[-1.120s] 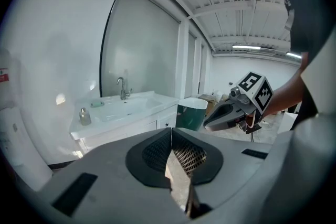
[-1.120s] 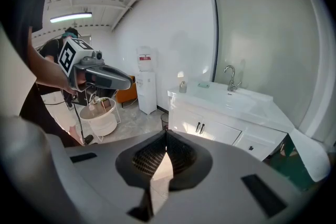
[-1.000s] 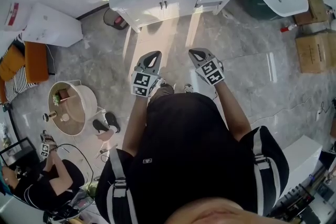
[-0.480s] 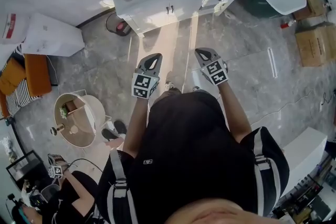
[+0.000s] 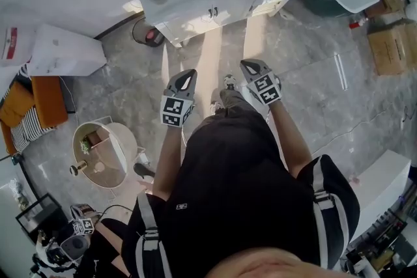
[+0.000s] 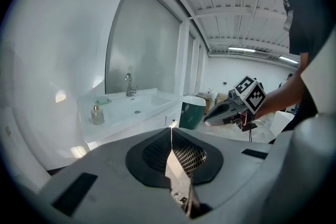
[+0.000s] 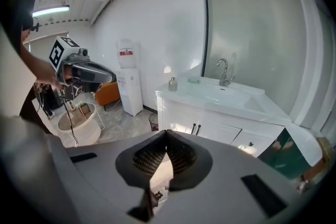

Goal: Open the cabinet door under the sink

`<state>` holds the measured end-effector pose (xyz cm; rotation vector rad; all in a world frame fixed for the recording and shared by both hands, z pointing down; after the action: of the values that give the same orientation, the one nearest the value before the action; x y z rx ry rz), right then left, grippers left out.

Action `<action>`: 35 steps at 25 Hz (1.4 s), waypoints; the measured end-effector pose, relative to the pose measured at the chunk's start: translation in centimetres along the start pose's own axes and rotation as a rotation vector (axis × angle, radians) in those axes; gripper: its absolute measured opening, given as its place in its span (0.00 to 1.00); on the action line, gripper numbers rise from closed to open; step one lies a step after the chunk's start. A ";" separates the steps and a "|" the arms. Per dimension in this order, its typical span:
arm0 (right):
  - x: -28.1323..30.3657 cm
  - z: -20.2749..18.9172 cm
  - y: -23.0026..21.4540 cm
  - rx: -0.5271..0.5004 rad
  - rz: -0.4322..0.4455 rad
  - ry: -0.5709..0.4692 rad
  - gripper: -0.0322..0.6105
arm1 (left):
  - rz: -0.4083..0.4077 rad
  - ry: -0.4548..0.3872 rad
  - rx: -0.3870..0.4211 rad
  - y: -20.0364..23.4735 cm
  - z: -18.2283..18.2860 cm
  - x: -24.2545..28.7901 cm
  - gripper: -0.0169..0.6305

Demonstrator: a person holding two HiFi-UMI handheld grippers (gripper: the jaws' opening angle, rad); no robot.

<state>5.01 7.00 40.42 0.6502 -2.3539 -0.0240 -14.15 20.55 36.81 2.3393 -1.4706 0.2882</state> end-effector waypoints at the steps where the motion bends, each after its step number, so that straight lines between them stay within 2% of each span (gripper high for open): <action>1: 0.3 -0.1 0.0 0.003 0.002 0.002 0.14 | 0.002 0.004 0.002 0.1 0.0 -0.1 0.05; 7: 3.8 -1.1 -0.7 0.038 -0.006 0.015 0.14 | 0.025 0.013 -0.013 1.0 0.0 -1.6 0.05; 13: 11.0 -2.9 -2.8 0.104 -0.036 0.055 0.14 | 0.039 0.033 -0.061 4.1 -0.5 -1.3 0.05; 18: 19.1 -5.5 -2.7 0.162 -0.061 0.085 0.14 | -0.003 0.058 -0.055 8.2 -1.4 2.0 0.05; 23: 26.9 -7.4 -4.2 0.218 -0.110 0.096 0.14 | -0.076 0.073 -0.038 10.9 -2.3 7.7 0.05; 28: 33.2 -8.4 -5.1 0.329 -0.155 0.111 0.14 | -0.128 0.076 -0.100 13.0 -4.5 11.1 0.05; 33: 39.2 -9.2 -6.5 0.357 -0.217 0.120 0.15 | -0.138 0.082 -0.132 15.2 -6.9 14.0 0.05; 35: 41.0 -9.3 -7.0 0.375 -0.236 0.121 0.20 | -0.140 0.081 -0.129 16.0 -7.2 14.9 0.05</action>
<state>-12.28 -16.51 71.50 1.0771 -2.1697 0.3495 -21.90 4.87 51.81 2.2859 -1.2431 0.2405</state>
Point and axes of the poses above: the fingertips, and each gripper's own axes: x forward along the fingers, y to its left, z out of its top, the point moved 6 cm from there along -x, backward along the fingers, and after that the axes turned 13 degrees about -z, right-handed, at the moved point
